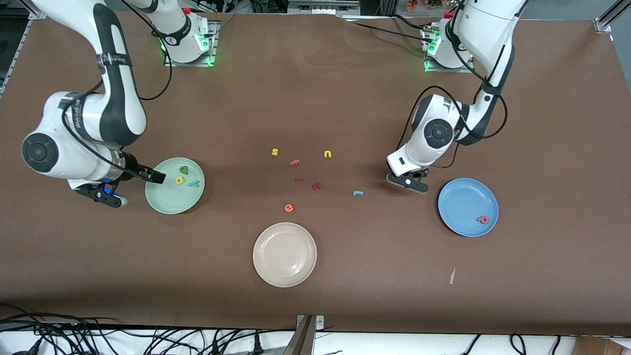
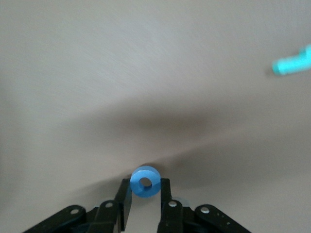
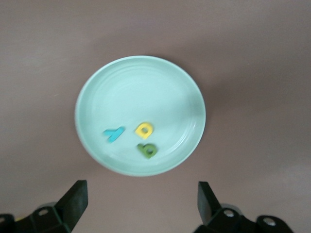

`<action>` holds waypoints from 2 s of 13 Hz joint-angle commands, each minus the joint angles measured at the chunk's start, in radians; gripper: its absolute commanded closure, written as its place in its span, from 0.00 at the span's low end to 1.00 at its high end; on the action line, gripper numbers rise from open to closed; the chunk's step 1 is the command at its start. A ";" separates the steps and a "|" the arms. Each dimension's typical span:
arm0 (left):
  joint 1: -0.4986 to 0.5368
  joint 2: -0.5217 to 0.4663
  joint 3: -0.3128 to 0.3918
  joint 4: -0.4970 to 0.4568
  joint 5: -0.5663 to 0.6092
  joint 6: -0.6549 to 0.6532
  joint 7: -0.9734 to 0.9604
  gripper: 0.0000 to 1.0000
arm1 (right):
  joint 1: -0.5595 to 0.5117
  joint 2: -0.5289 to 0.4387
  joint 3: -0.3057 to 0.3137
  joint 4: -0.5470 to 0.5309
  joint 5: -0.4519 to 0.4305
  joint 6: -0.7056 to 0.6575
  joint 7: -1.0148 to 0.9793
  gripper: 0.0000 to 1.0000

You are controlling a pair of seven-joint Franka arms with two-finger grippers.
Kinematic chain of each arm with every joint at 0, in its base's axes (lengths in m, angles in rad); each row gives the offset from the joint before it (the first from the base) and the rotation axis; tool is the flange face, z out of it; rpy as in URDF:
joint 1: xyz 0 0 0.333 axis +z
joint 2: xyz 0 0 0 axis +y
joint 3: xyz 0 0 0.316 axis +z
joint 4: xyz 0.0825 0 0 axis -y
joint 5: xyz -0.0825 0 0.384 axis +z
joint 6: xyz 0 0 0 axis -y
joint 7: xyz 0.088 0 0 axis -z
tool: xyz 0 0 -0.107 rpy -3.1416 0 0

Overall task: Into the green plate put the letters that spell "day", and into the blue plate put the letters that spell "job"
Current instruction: 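Place the blue o on the blue plate while the right gripper withdraws, then reach and grasp the teal letter between the plates with the left gripper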

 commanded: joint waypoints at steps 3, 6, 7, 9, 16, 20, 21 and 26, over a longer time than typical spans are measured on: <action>0.196 -0.138 -0.004 -0.012 0.102 -0.048 0.207 1.00 | 0.001 -0.030 -0.045 0.291 0.001 -0.384 -0.114 0.00; 0.245 -0.127 -0.003 -0.011 0.119 -0.037 0.338 1.00 | 0.016 -0.071 -0.042 0.408 -0.135 -0.502 -0.155 0.00; 0.245 -0.121 -0.003 -0.011 0.128 -0.036 0.339 0.73 | 0.011 -0.089 -0.016 0.383 -0.154 -0.451 -0.152 0.00; 0.245 -0.119 -0.003 -0.011 0.145 -0.033 0.339 0.16 | -0.117 -0.132 0.089 0.327 -0.148 -0.399 -0.155 0.00; 0.156 -0.101 -0.004 0.038 0.063 -0.033 0.269 0.16 | -0.471 -0.384 0.503 0.000 -0.197 -0.084 -0.162 0.00; -0.011 0.008 -0.003 0.147 -0.100 -0.033 0.206 0.16 | -0.461 -0.374 0.490 0.087 -0.200 -0.202 -0.162 0.00; -0.042 0.031 -0.003 0.168 -0.099 -0.031 0.195 0.16 | -0.464 -0.366 0.485 0.105 -0.203 -0.213 -0.163 0.00; -0.163 0.158 -0.001 0.259 -0.088 0.039 0.209 0.16 | -0.480 -0.375 0.492 0.100 -0.208 -0.221 -0.145 0.00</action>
